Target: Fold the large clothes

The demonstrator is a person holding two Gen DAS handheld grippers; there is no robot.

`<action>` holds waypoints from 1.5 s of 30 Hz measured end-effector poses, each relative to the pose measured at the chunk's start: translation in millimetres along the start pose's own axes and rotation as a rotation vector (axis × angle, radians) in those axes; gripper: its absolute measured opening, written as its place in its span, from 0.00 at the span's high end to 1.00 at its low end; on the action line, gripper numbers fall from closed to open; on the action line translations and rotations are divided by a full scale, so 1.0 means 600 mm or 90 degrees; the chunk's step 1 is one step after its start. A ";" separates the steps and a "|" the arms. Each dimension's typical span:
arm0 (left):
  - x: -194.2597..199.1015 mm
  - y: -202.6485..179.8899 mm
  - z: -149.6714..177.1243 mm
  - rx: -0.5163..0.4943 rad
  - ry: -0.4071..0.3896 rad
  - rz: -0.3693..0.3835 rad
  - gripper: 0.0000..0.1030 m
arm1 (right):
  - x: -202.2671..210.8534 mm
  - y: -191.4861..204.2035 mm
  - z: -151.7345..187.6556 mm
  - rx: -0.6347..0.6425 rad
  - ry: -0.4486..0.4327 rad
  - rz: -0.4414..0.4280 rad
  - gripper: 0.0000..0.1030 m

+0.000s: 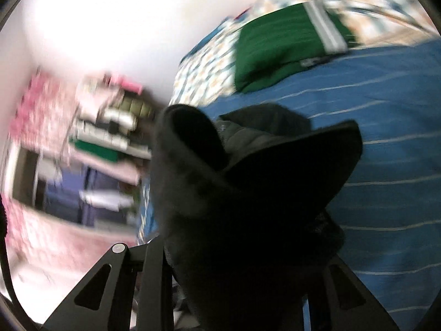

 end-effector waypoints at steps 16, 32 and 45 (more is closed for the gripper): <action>0.076 0.369 0.098 0.262 -0.016 -0.108 0.00 | -0.329 0.180 0.354 0.332 0.362 0.170 0.59; 0.094 0.342 0.080 0.264 -0.040 -0.087 0.00 | -0.255 0.028 0.156 0.118 0.405 0.135 0.48; 0.071 0.247 0.058 0.203 -0.038 -0.093 0.00 | -0.357 0.067 0.185 0.233 0.459 0.231 0.31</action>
Point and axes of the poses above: each gripper's, at about its wrist camera, not at the fingertips, and x roughly against the way its jaws point, y to its left, z to its underside, the point moved 10 cm from there along -x, roughly the way its jaws point, and after that the axes turned 4 degrees about z, right-handed, at the moved point
